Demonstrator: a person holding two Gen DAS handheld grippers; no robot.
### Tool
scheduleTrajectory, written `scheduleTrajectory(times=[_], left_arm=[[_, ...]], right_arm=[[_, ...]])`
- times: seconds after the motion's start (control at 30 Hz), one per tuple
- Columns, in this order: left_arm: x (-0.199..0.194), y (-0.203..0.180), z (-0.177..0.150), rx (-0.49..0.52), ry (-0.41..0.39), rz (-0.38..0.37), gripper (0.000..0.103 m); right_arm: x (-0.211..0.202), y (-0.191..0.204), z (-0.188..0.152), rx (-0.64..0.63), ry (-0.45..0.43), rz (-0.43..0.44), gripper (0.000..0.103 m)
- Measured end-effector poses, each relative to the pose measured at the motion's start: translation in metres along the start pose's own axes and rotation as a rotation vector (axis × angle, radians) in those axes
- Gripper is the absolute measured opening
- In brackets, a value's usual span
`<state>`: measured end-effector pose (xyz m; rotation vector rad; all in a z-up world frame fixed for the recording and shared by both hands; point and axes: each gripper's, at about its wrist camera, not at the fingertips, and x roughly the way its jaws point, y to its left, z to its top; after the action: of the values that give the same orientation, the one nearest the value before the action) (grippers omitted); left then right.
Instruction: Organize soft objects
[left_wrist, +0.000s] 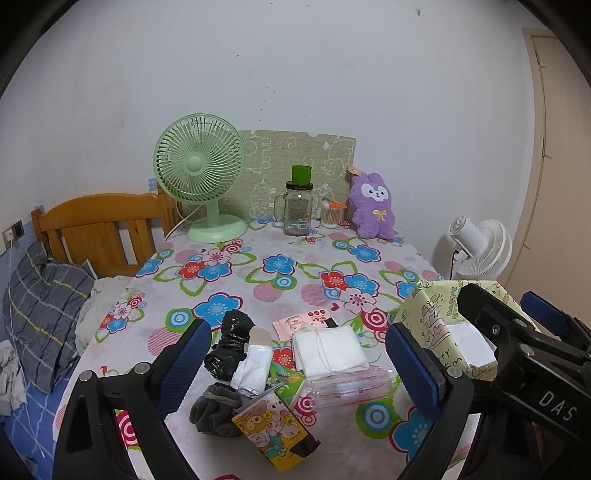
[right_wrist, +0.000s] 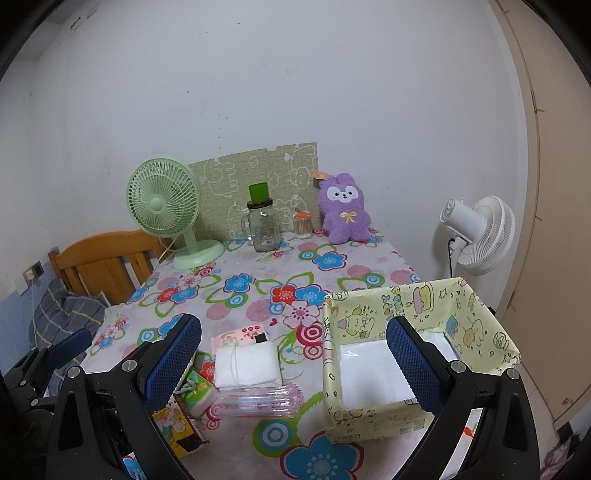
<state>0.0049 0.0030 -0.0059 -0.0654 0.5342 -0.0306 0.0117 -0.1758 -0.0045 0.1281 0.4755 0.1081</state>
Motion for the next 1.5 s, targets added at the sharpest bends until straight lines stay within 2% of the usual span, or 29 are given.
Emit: scheduleTrajectory(times=[0.37, 0.43, 0.67, 0.9, 1.5], left_arm=[[-0.003, 0.006, -0.005, 0.005, 0.000, 0.007, 0.096], [-0.003, 0.008, -0.007, 0.015, -0.005, 0.016, 0.096], [-0.001, 0.017, -0.014, 0.015, 0.003, 0.019, 0.096], [0.004, 0.027, -0.028, 0.045, 0.026, 0.021, 0.096], [0.036, 0.045, -0.070, -0.003, 0.175, -0.009, 0.094]], right_arm=[[-0.001, 0.010, -0.005, -0.002, -0.003, 0.015, 0.101], [0.000, 0.014, -0.007, -0.008, 0.000, 0.023, 0.097], [0.002, 0.026, -0.014, -0.018, 0.005, 0.039, 0.097], [0.011, 0.038, -0.027, -0.036, 0.041, 0.075, 0.097], [0.047, 0.058, -0.066, -0.057, 0.176, 0.076, 0.093]])
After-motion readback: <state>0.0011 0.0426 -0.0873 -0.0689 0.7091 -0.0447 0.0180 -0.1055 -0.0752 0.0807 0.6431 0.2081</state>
